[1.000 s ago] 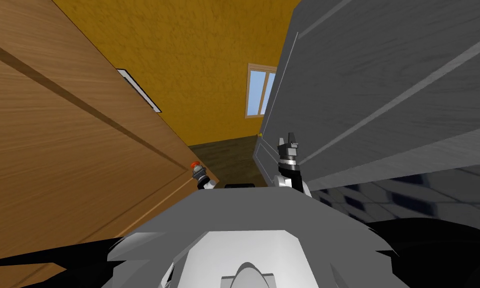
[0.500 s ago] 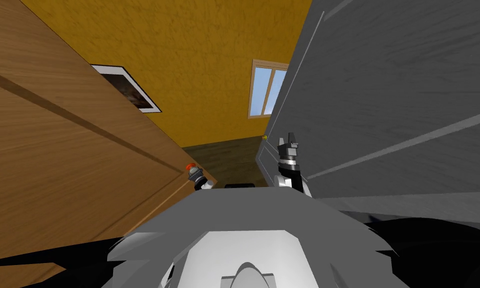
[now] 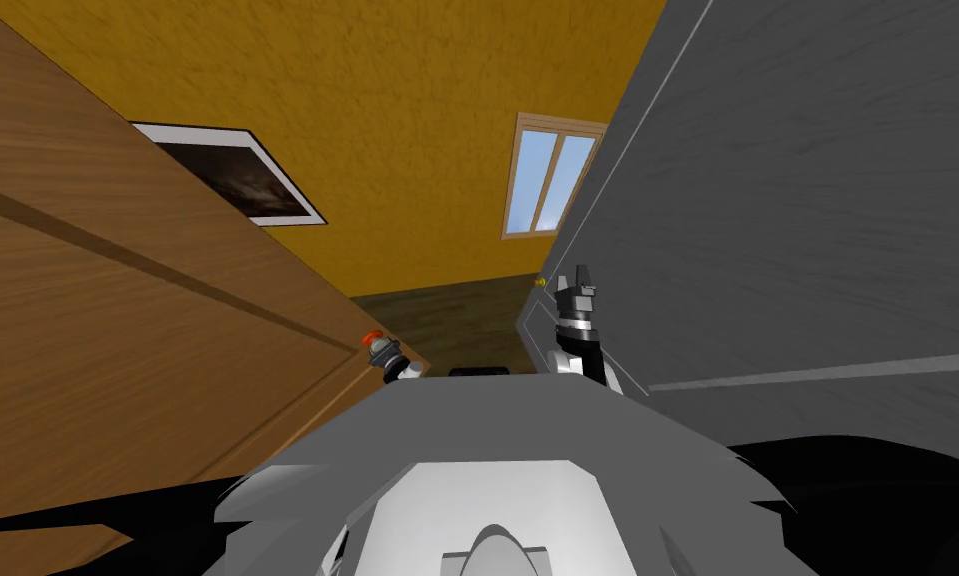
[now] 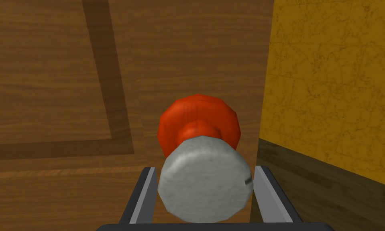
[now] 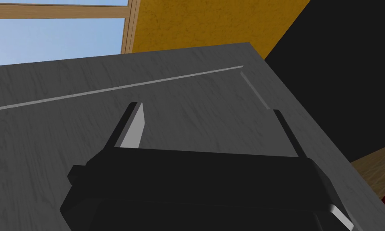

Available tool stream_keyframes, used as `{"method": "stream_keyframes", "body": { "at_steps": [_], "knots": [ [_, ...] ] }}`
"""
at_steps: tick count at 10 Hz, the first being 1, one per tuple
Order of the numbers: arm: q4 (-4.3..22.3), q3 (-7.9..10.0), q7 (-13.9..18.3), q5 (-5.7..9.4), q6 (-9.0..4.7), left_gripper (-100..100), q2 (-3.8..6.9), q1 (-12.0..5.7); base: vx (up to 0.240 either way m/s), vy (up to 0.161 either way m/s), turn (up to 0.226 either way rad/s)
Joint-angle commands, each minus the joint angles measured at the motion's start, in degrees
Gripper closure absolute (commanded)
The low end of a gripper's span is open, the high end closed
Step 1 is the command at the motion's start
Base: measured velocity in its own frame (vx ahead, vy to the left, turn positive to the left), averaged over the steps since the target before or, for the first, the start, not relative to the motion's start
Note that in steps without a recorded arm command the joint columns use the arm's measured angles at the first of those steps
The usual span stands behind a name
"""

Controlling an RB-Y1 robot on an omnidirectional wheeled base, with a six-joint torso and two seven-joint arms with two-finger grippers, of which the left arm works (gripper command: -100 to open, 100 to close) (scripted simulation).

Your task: Push the door open

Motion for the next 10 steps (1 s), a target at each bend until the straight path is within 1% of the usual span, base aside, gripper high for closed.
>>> {"method": "stream_keyframes", "body": {
  "at_steps": [1,4,7,9,10],
  "knots": [
    [0.10,0.84,-0.16,0.66,-0.23,100,0.38,0.12,0.144,0.063,0.030],
    [0.25,2.08,-0.40,1.64,-0.58,100,0.79,0.29,0.168,0.064,0.052],
    [0.51,4.30,-0.83,3.40,-1.19,100,1.22,0.60,0.180,0.120,0.048],
    [0.68,5.65,-1.10,4.46,-1.57,100,1.31,0.79,0.224,0.137,0.064],
    [0.74,6.19,-1.20,4.89,-1.72,100,1.31,0.86,0.199,0.080,0.053]
  ]
}}
